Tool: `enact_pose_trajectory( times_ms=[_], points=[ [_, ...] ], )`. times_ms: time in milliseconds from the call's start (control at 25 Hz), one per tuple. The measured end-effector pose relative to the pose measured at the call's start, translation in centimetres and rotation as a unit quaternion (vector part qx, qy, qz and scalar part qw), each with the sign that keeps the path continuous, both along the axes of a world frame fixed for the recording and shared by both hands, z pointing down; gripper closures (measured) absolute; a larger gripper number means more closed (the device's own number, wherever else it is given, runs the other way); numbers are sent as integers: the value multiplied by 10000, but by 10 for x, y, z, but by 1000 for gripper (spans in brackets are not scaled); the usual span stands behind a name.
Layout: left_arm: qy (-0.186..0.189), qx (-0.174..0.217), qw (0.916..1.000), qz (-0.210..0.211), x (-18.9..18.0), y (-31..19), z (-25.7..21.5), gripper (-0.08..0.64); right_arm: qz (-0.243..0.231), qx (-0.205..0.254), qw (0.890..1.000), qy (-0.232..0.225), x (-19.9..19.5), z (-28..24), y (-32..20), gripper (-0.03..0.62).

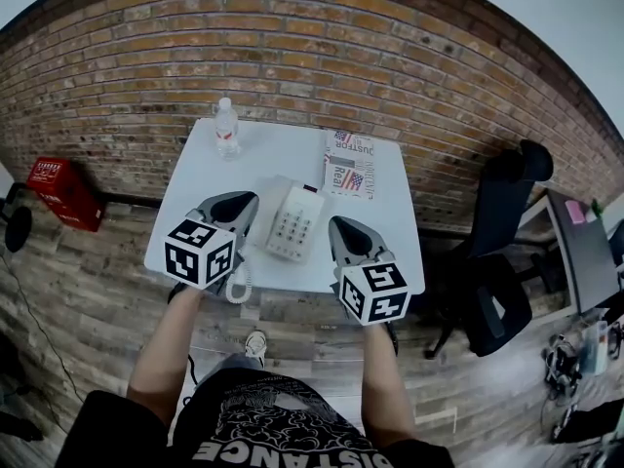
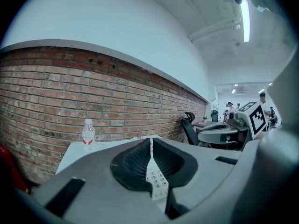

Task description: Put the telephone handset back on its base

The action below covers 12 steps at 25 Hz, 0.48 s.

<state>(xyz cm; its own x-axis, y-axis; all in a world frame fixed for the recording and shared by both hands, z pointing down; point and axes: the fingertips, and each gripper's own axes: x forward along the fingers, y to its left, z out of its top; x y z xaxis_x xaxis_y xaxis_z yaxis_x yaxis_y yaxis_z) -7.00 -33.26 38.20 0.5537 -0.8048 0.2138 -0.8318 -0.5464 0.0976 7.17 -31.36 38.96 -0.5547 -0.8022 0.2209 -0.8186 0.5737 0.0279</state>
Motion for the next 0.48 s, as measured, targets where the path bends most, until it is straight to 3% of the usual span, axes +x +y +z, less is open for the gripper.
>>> enact_pose_trajectory(
  times_ms=[480],
  points=[
    [-81, 46, 9999, -76, -4, 11, 0, 554, -42, 113, 9998, 162, -2, -5, 11, 594]
  ],
)
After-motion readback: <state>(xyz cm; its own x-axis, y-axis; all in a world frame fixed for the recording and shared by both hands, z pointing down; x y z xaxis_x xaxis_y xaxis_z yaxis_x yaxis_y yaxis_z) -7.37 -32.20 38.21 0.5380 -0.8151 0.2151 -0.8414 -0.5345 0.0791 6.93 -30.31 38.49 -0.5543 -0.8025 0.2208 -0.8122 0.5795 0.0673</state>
